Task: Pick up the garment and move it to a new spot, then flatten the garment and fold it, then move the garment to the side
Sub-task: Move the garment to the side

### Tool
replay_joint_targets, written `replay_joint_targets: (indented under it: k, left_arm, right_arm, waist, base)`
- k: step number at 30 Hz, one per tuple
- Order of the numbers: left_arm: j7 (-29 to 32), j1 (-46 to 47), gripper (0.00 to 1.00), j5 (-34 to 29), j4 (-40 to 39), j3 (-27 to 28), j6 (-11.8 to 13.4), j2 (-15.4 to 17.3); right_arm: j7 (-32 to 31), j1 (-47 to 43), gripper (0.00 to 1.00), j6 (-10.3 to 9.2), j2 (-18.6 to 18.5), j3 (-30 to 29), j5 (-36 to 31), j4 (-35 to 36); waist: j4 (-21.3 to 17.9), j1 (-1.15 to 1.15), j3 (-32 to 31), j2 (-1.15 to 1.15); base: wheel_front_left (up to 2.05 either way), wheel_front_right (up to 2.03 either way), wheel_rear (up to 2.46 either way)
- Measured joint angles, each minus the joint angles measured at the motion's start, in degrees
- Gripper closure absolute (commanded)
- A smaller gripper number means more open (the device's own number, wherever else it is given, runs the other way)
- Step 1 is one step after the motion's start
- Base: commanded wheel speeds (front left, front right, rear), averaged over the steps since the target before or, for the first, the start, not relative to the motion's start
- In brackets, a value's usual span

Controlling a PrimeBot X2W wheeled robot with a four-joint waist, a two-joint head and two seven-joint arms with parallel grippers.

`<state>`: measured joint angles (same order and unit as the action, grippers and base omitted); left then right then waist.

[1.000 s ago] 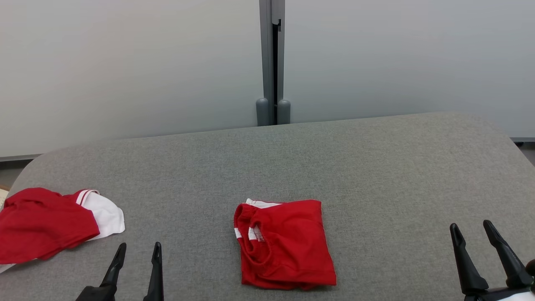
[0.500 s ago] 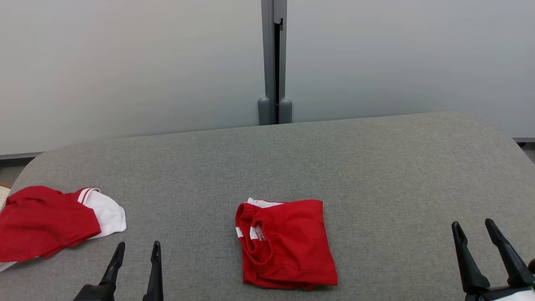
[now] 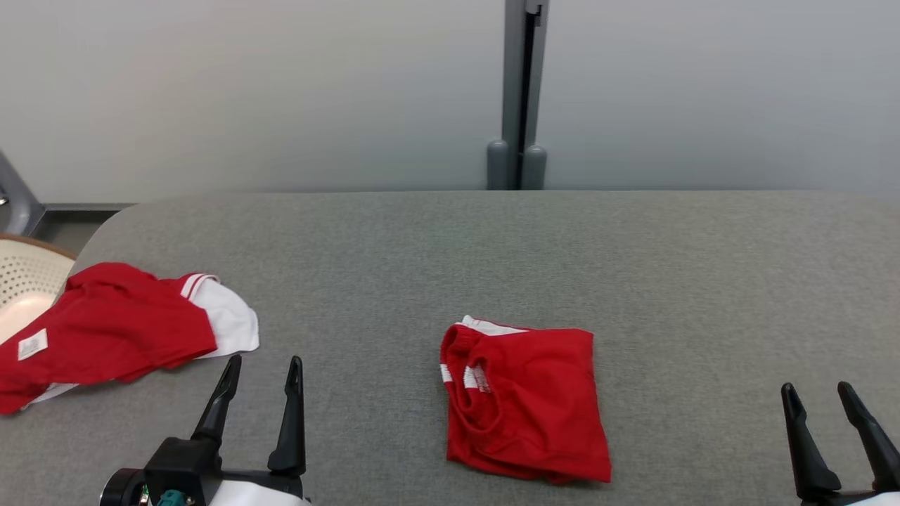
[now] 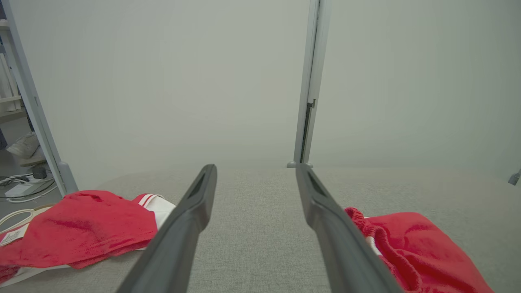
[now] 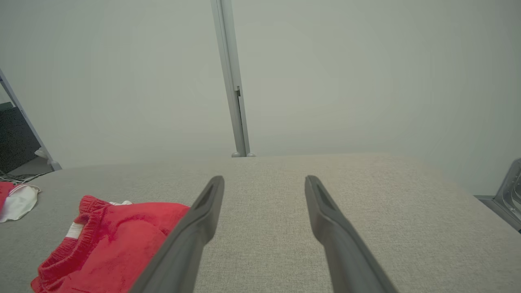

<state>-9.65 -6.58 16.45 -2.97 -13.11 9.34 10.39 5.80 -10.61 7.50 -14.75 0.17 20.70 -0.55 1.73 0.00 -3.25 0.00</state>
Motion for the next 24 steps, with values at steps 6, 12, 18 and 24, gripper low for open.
replay_joint_targets:
  k: [6,12,18,24]
  left_arm:
    - [-0.37,4.67,0.00,-0.53,-0.70,-2.15,-0.89,-1.20]
    - [-2.22,8.46,0.00,-0.81,0.29,-3.31,-1.46,-2.61]
    - [-3.39,9.45,0.00,-0.81,1.63,-3.89,-1.79,-3.27]
    - [-3.74,9.46,0.00,-0.85,2.25,-3.72,-1.70,-3.05]
  right_arm:
    - [-1.02,1.85,0.00,-0.01,0.05,1.16,0.51,-6.64]
    - [-1.21,8.93,0.00,0.00,0.98,7.64,2.61,-17.71]
    - [-2.97,12.75,0.00,0.00,1.81,10.11,4.86,-27.35]
    - [-3.14,15.00,1.00,0.07,1.63,12.59,6.00,-29.80]
  waist:
    - [6.52,0.00,2.22,0.00]
    - [14.55,0.00,6.36,0.00]
    - [18.68,0.00,9.38,0.00]
    - [18.58,0.00,9.84,0.00]
  base:
    - [0.00,0.00,0.00]
    - [0.00,0.00,0.00]
    - [0.00,0.00,0.00]
    - [0.00,0.00,0.00]
